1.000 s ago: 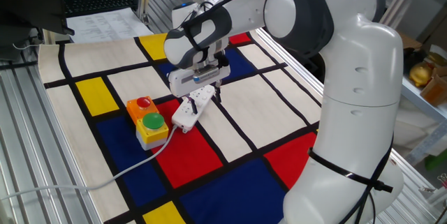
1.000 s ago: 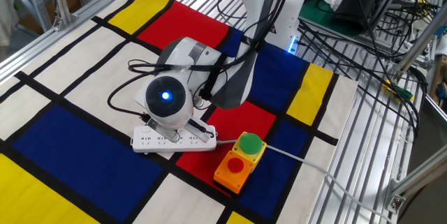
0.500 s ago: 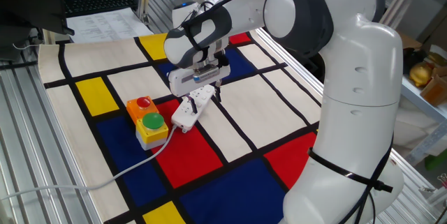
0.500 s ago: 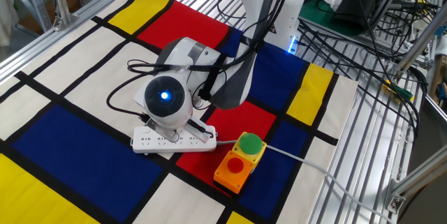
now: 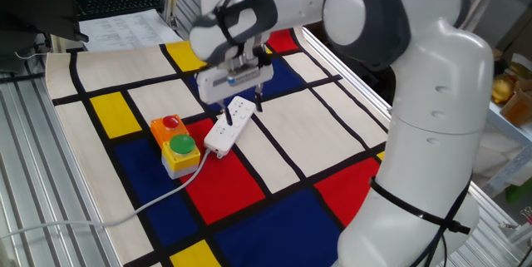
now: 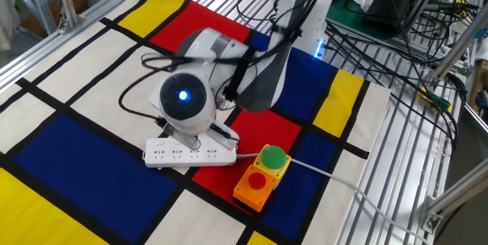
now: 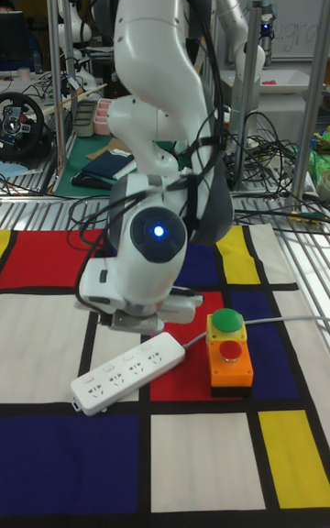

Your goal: Turn off the power strip by pressing the button

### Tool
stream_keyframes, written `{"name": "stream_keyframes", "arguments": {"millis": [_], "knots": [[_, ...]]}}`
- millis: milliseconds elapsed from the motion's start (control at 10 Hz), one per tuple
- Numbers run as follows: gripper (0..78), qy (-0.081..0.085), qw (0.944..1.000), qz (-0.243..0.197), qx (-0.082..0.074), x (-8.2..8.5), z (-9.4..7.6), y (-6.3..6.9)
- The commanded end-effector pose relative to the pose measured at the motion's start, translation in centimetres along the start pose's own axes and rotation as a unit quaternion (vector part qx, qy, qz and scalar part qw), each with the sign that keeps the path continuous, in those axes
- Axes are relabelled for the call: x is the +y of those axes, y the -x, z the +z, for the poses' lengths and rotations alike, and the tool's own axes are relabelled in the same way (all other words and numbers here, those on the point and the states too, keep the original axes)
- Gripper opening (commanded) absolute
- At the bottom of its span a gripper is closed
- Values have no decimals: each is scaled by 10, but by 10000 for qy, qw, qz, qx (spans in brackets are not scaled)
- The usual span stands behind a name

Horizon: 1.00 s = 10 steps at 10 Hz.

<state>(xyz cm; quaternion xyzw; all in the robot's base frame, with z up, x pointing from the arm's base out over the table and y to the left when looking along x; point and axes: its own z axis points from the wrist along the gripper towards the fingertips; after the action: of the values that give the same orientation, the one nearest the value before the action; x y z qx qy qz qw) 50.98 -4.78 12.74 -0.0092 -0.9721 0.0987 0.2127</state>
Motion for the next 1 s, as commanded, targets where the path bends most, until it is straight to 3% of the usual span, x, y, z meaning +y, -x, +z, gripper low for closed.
{"name": "stream_keyframes", "arguments": {"millis": [100,200,600,900,1000], "knots": [[775,298,9983,-231,-454,-2,-59,-24],[775,422,9962,-341,-686,-5,-68,-26],[775,390,9963,-221,-738,0,-107,-41],[775,405,9946,-142,-940,4,-119,-46],[775,397,9933,-118,-1079,3,-121,-47]]}}
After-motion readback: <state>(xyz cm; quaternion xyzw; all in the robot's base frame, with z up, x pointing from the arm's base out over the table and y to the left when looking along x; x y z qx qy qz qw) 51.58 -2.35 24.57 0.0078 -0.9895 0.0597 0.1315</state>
